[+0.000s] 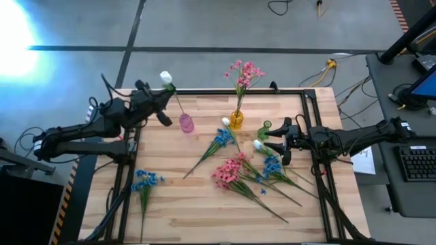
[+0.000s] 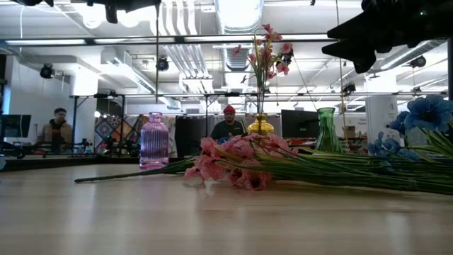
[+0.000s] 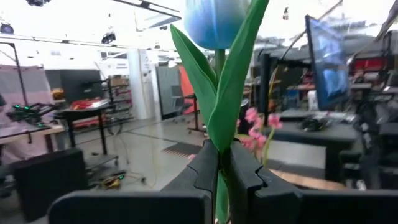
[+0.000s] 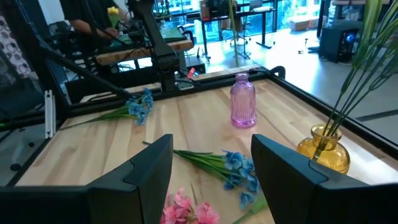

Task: Sort flowers into vase by color
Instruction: Put the bottom left white tulip into the violet vase

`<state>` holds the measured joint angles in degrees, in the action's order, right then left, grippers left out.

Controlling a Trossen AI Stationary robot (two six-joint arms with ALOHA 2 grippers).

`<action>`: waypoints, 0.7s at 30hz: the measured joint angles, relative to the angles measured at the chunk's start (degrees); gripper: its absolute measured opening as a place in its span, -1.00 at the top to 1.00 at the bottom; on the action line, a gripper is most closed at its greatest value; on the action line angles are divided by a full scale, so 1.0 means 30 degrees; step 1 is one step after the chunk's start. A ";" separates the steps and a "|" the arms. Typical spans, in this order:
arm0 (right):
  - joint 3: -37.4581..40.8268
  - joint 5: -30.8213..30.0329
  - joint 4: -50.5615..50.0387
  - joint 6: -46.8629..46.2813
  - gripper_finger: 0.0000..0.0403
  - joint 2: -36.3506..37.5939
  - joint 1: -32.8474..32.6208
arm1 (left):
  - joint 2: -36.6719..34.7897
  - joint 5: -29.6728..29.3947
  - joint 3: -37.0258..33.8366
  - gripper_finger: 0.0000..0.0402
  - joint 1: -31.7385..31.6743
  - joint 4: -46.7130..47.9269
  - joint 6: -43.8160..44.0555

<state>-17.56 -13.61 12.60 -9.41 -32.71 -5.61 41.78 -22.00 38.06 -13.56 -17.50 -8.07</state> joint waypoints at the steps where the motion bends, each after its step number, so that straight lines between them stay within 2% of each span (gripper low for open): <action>1: 0.0000 -0.0002 0.0003 0.0000 -0.04 0.0000 0.0000 | -0.0040 -0.0015 0.0003 1.00 -0.0017 0.0000 0.0078; 5: 0.0000 -0.0007 -0.0020 -0.0036 -0.04 0.0000 0.0000 | -0.0024 -0.0242 0.0007 1.00 -0.0022 0.0092 0.0127; 10: 0.0000 -0.0015 -0.0022 -0.0176 -0.04 0.0000 0.0000 | 0.0080 -0.1638 0.0007 1.00 -0.0036 0.0501 0.0167; 21: 0.0000 -0.0007 -0.0029 -0.0401 -0.04 0.0000 0.0000 | 0.1319 -0.2011 0.0007 1.00 -0.0073 0.0185 0.0360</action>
<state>-17.56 -13.63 12.51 -10.61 -32.71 -5.61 45.73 -28.03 38.09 -13.78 -16.94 -6.99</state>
